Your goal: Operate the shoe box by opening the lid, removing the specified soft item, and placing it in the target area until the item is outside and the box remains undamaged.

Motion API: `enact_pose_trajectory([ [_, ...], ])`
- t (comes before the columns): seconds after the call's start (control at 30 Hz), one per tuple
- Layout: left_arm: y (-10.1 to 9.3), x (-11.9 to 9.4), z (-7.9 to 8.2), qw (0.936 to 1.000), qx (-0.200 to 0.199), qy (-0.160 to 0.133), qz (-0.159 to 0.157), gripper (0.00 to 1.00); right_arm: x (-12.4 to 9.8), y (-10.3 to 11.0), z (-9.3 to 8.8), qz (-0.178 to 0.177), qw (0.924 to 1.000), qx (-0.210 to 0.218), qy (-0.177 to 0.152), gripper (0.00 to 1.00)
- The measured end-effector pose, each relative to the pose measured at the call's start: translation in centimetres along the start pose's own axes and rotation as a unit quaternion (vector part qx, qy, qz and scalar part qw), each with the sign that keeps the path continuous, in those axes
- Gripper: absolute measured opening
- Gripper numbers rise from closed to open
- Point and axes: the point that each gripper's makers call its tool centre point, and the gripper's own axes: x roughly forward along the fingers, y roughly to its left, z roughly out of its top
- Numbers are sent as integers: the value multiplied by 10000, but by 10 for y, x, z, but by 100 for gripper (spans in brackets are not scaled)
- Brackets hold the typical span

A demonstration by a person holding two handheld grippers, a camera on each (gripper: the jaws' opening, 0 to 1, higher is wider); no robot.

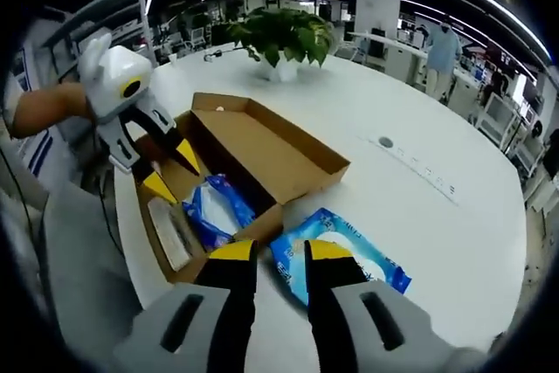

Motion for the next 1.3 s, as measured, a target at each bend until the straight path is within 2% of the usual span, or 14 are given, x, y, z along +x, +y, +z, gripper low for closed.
enact_pose_trajectory([
  [0.1,-3,4,-1,9996,249,46,-122,29,8,7,2,96,9999,-119,45,19],
  [0.47,-6,16,-5,9979,425,334,-358,26,28,27,7,351,9991,-248,52,18],
  [0.77,-10,28,-11,9952,578,636,-474,20,47,39,9,521,9977,-408,118,16],
  [0.9,-10,35,-15,9930,756,771,-487,14,59,44,6,613,9967,-486,223,16],
  [1.0,-10,37,-14,9925,720,824,-551,11,65,47,3,674,9956,-570,304,16],
  [1.1,-9,36,-15,9925,635,883,-567,2,71,47,2,714,9948,-629,375,16],
  [1.3,-8,35,-16,9934,497,857,-583,0,85,51,4,790,9935,-695,423,16],
])
